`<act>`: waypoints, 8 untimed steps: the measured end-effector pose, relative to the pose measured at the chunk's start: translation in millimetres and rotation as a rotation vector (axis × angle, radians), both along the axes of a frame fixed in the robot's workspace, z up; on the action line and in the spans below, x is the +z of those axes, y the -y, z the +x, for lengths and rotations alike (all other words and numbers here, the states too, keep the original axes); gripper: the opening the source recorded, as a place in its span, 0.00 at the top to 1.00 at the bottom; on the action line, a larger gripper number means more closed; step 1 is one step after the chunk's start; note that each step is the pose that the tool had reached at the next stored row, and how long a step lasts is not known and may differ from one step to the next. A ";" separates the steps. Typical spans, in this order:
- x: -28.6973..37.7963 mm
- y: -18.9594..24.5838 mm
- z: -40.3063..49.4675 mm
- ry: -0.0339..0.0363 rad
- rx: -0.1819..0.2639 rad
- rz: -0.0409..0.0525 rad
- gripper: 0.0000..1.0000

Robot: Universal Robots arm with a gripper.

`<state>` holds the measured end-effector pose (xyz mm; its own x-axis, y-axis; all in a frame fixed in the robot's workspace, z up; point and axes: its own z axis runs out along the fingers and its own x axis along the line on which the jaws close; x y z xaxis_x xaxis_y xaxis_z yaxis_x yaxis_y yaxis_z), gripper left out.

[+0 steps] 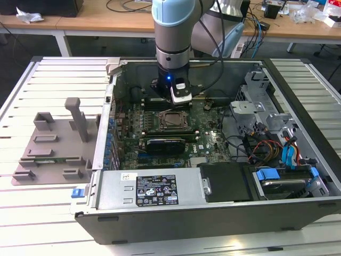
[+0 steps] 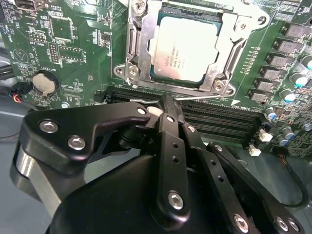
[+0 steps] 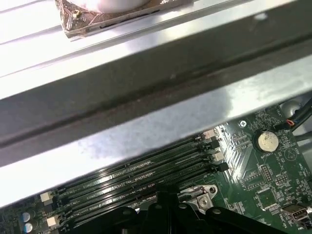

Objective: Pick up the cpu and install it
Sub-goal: 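Install the first cpu locking lever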

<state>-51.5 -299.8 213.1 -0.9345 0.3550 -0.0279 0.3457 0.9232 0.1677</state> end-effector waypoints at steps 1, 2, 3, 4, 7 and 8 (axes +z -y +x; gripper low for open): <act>0.1 0.0 0.0 -0.0001 0.000 -0.0002 0.89; 0.2 0.0 0.0 -0.0002 0.000 -0.0002 0.89; 0.2 0.0 0.0 -0.0002 0.000 -0.0001 0.89; 0.3 0.0 0.0 -0.0002 0.000 -0.0002 0.89; 3.1 0.0 0.0 -0.0002 0.000 -0.0002 0.89; 3.2 -0.1 0.0 -0.0001 0.000 -0.0001 0.89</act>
<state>-51.5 -299.7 216.3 -0.9345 0.3549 -0.0278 0.3456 0.9233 0.1676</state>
